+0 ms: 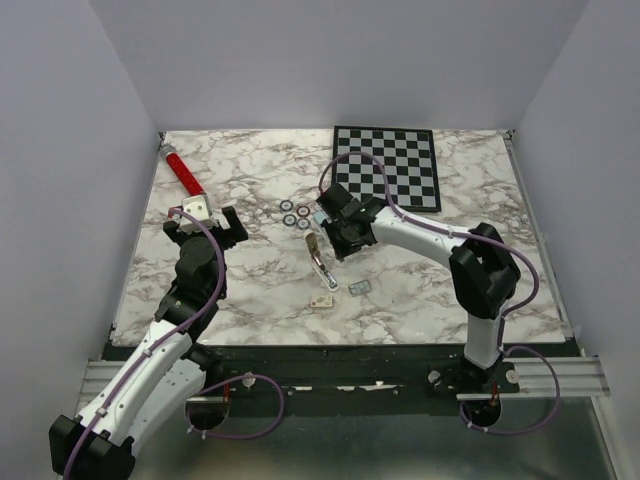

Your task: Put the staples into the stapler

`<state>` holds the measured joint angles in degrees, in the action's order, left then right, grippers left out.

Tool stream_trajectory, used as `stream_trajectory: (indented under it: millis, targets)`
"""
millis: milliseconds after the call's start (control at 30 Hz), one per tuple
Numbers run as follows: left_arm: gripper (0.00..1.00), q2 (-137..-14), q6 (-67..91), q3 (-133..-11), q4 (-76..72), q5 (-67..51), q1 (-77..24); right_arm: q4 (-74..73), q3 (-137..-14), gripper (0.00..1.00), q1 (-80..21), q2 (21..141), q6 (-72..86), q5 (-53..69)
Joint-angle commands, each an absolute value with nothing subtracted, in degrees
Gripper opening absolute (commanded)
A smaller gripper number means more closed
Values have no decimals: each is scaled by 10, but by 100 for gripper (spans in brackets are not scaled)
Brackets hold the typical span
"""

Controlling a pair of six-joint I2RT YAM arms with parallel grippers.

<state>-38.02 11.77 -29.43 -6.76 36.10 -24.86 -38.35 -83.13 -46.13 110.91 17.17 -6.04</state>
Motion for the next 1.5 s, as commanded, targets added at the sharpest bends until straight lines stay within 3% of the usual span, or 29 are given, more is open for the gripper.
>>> stream_trajectory:
  millis: [0,1467]
  targets:
    - [99,-373,109,-288,-80,373,-246,-345,-814,23,-466,1062,178,-48]
    - [99,-370,111,-287,-81,374,-246,-289,-764,23,-523,1079,201,-45]
